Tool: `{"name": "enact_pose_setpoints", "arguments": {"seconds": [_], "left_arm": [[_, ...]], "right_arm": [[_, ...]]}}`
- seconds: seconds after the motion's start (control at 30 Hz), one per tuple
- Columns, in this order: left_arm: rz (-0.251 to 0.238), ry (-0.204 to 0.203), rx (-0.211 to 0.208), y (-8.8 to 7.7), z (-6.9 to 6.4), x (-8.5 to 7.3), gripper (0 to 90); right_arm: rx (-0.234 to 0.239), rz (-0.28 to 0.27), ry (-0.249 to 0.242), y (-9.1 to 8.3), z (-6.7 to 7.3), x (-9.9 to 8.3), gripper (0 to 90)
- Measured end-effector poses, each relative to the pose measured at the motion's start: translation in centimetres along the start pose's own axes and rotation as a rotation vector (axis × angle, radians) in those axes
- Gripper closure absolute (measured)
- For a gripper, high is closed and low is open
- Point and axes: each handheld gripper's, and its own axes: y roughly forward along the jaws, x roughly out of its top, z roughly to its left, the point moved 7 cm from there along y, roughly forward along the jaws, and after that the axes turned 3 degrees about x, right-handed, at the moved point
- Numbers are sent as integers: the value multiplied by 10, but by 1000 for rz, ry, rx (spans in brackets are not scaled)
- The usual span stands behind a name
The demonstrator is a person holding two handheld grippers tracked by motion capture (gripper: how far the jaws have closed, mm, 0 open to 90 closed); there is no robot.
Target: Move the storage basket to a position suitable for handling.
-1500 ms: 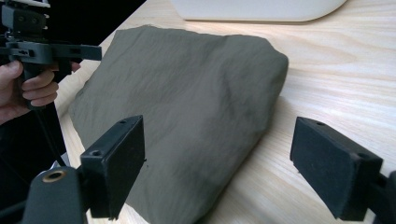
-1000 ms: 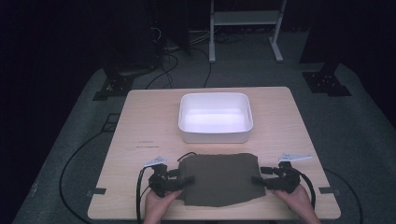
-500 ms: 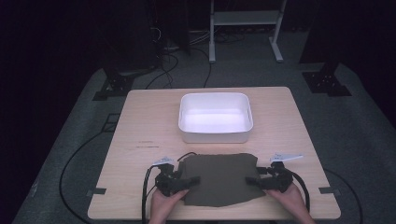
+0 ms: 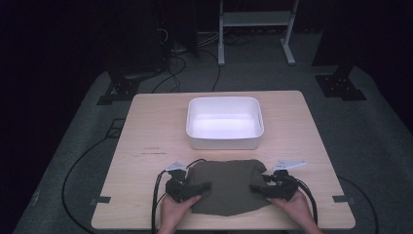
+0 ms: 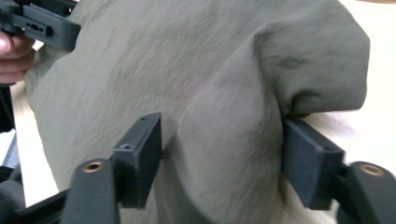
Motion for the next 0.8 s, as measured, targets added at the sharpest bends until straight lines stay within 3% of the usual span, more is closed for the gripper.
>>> {"name": "enact_pose_setpoints", "arguments": {"seconds": [0.17,0.33,0.6,0.8], "left_arm": [[-3,15,-4,1,-1,-1,326],[3,35,-13,0,-1,1,402],[1,20,-46,-1,1,3,510],[-25,-37,-105,-4,5,3,563]], "right_arm": [[-33,13,-47,5,5,0,493],[-41,22,-63,10,8,1,642],[-7,13,-9,14,9,3,746],[27,-3,34,15,8,4,760]]}}
